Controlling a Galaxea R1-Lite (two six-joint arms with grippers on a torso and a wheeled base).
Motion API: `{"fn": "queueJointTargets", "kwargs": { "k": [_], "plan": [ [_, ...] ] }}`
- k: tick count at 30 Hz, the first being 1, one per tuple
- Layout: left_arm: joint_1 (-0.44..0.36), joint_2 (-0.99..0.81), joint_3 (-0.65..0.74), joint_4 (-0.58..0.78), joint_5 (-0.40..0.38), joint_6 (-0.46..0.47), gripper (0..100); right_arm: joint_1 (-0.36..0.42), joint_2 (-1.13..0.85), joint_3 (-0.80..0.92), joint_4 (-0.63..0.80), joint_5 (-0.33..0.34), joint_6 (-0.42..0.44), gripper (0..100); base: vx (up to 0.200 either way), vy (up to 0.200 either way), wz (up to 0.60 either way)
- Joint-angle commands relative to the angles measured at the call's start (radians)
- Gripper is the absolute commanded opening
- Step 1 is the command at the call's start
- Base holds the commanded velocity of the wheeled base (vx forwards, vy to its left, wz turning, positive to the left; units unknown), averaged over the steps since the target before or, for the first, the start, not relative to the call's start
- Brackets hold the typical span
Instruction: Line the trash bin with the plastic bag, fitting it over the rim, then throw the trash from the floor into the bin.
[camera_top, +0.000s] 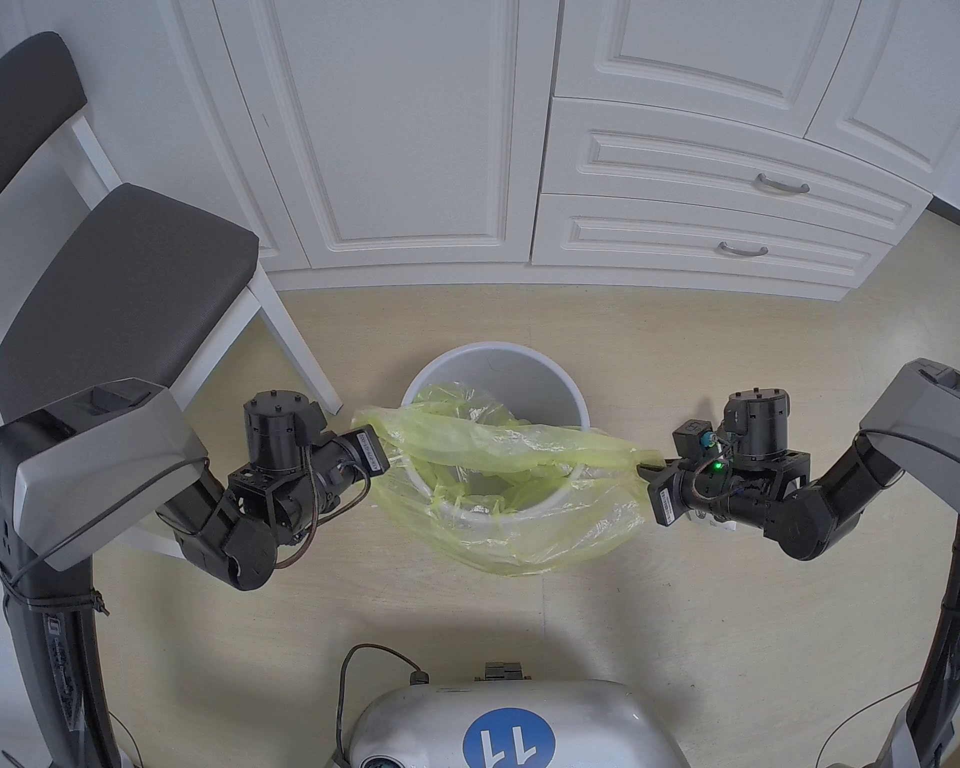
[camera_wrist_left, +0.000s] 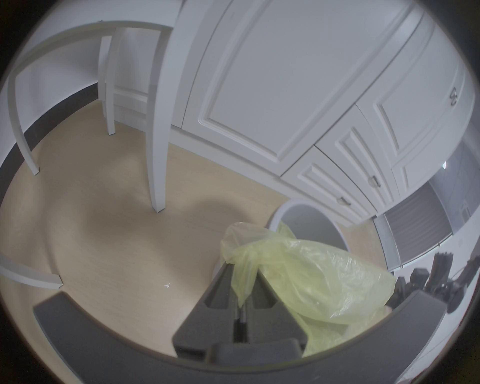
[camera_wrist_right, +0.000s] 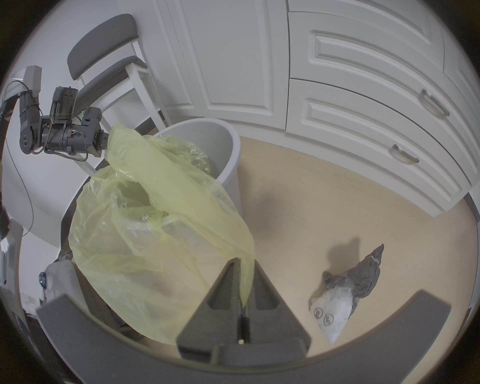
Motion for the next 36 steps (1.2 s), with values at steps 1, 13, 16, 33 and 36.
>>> {"fn": "queueJointTargets", "kwargs": {
  "k": [1, 13, 16, 33, 36],
  "plan": [
    [0.018, -0.003, -0.012, -0.026, 0.005, -0.027, 0, -0.003, 0.041, 0.017, -0.033, -0.002, -0.008, 0, 0.000, 0.000, 0.00],
    [-0.043, -0.122, 0.019, -0.033, 0.032, -0.064, 0, -0.121, -0.074, 0.129, -0.091, 0.350, -0.074, 100, 0.000, 0.000, 0.00],
    [-0.049, -0.141, 0.034, -0.033, 0.029, -0.067, 0, -0.194, -0.058, 0.142, -0.167, 0.587, -0.077, 100, 0.000, 0.000, 0.00],
    [-0.051, -0.130, 0.028, -0.038, 0.034, -0.067, 0, 0.175, 0.094, 0.132, -0.591, 0.225, 0.326, 100, 0.000, 0.000, 0.00],
    [-0.051, -0.119, 0.028, -0.038, 0.034, -0.065, 0, 0.197, 0.116, 0.129, -0.607, 0.221, 0.331, 100, 0.000, 0.000, 0.00]
  ]
}}
